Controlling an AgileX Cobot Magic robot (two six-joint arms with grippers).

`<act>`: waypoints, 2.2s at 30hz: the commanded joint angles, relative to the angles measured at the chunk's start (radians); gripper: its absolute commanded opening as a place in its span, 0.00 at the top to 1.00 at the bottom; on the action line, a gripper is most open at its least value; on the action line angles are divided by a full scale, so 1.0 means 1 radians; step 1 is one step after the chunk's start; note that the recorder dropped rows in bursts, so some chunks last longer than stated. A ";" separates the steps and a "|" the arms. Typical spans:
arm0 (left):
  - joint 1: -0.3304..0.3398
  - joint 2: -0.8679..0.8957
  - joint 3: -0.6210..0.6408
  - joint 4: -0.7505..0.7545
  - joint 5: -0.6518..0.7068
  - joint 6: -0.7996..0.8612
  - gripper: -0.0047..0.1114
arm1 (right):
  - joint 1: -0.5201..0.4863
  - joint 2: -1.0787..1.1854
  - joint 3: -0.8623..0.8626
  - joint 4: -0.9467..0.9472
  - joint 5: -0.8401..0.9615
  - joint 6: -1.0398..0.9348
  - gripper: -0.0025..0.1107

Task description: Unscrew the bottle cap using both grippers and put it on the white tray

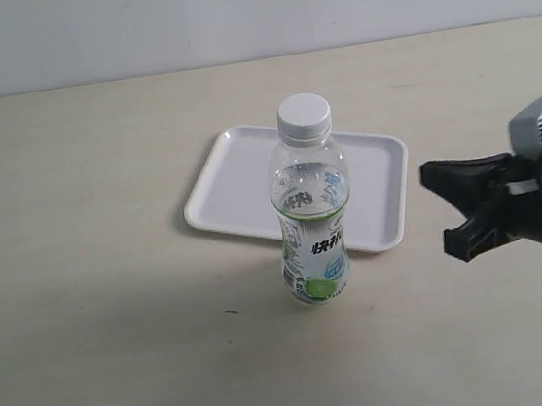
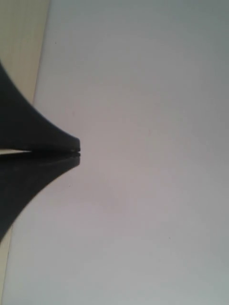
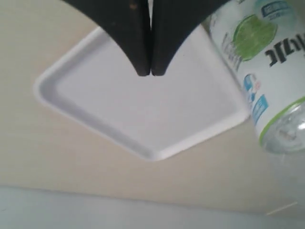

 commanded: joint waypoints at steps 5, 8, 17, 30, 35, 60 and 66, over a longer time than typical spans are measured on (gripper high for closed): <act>-0.007 0.084 0.000 0.494 -0.111 -0.330 0.96 | 0.002 -0.510 0.195 0.263 0.092 0.012 0.98; -0.005 0.207 0.000 0.564 -0.208 -0.350 0.96 | 0.002 -0.662 0.195 0.183 0.212 0.120 0.98; -0.003 0.805 -0.168 0.705 -0.457 -0.266 0.96 | 0.002 -0.924 0.195 0.209 0.431 0.119 0.98; -0.003 1.639 -0.390 0.913 -0.766 0.164 0.96 | 0.002 -0.947 0.195 0.209 0.465 0.119 0.98; -0.007 1.831 -0.480 1.003 -0.922 0.339 0.96 | 0.002 -0.947 0.195 0.209 0.465 0.119 0.98; -0.238 2.054 -0.677 0.850 -0.945 0.286 0.37 | 0.002 -0.947 0.195 0.211 0.461 0.119 0.98; -0.278 2.055 -0.687 0.810 -0.935 0.284 0.37 | 0.002 -0.947 0.195 0.211 0.461 0.119 0.98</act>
